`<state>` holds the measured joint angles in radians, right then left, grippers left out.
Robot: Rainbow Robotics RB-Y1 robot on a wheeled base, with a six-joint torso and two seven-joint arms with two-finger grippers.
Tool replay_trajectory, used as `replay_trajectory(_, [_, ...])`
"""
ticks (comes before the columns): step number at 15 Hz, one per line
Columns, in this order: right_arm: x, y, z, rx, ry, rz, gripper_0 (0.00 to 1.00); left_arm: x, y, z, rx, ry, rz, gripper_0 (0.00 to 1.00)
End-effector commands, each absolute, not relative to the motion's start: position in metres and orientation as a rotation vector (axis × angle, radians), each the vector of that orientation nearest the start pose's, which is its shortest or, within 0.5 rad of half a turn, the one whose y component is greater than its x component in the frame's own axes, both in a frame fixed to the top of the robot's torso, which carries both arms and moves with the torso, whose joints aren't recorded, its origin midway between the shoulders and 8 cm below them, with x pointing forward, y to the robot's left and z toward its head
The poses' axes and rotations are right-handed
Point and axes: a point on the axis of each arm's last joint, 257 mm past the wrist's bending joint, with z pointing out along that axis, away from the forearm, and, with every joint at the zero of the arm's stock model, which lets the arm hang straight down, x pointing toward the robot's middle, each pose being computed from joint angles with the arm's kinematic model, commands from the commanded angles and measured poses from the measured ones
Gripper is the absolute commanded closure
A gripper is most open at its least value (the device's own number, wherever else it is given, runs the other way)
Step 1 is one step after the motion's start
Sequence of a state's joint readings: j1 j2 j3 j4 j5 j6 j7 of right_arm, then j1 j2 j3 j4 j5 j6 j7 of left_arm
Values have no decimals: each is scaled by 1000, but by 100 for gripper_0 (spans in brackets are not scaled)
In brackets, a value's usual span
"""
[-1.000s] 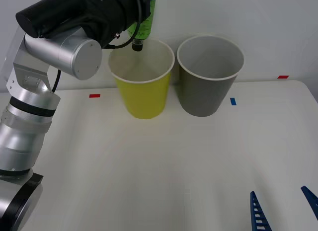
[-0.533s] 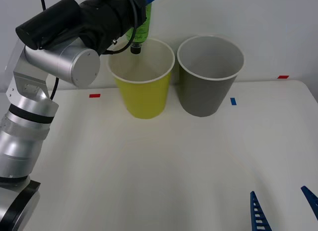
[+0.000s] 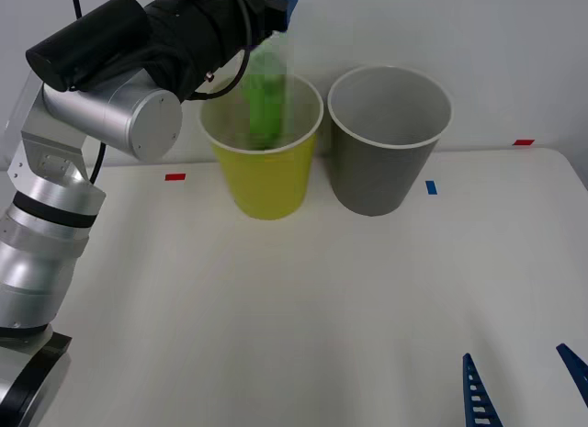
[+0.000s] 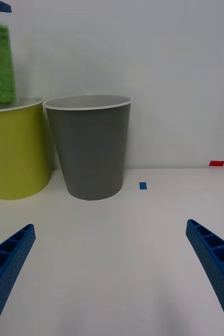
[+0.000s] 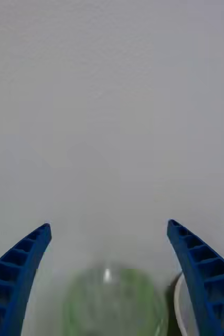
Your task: Put cans in the gray bin and PET bottles in the light green bin.
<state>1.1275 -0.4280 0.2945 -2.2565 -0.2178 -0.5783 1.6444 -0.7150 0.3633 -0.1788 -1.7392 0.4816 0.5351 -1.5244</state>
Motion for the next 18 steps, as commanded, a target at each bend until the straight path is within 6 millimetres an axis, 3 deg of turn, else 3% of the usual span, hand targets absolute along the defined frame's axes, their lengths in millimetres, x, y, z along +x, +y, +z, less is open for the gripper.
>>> replay_trajectory(1, [228, -235, -180, -57, 1489, 75, 0, 608, 57, 99, 409, 1334, -359, 0])
replay_trajectory(10, [228, -235, -180, -57, 1489, 75, 0, 600, 67, 107, 432, 1357, -319, 0])
replay_trajectory(18, [228, -235, -180, -57, 1489, 75, 0, 544, 169, 131, 351, 1320, -204, 0])
